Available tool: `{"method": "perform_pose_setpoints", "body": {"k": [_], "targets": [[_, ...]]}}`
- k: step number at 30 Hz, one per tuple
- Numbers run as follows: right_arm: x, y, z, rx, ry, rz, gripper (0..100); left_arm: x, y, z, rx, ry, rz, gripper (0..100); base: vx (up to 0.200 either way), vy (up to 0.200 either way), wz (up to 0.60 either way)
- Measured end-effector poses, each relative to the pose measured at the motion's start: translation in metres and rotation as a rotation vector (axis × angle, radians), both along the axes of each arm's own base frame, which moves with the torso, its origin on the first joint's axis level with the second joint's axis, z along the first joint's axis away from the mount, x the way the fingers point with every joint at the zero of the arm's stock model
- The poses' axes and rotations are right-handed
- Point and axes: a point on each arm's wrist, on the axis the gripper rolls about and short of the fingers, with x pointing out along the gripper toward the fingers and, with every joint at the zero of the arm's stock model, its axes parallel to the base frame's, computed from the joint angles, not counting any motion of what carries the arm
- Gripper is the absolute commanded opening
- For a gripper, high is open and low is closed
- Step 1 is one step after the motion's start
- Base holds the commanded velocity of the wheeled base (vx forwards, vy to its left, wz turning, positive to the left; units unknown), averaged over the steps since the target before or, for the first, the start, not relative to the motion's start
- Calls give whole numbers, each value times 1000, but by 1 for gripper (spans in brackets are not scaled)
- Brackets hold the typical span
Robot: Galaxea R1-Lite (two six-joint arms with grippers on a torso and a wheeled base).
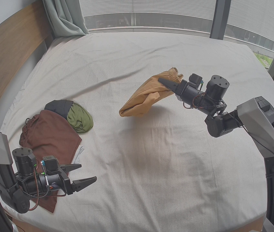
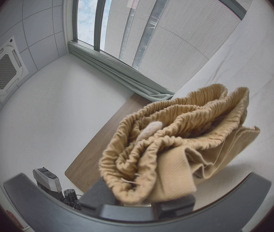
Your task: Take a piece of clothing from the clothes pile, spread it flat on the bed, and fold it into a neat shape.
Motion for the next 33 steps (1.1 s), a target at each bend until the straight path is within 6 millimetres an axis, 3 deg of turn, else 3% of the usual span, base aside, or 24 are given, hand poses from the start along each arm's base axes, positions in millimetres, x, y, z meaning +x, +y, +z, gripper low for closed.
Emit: {"method": "perform_pose_setpoints", "body": {"k": [7, 14, 24, 33], "targets": [[12, -3, -20, -5, 17, -13, 0, -1, 0, -1, -2, 9, -7, 100, 0, 0, 0], [16, -10, -67, -35, 107, -29, 0, -1, 0, -2, -2, 13, -8, 100, 0, 0, 0], [-15, -23, -121, -76, 210, -39, 0, -1, 0, -3, -1, 15, -10, 100, 0, 0, 0], [-37, -31, -145, -91, 234, -49, 0, -2, 0, -2, -2, 10, -12, 100, 0, 0, 0]]}}
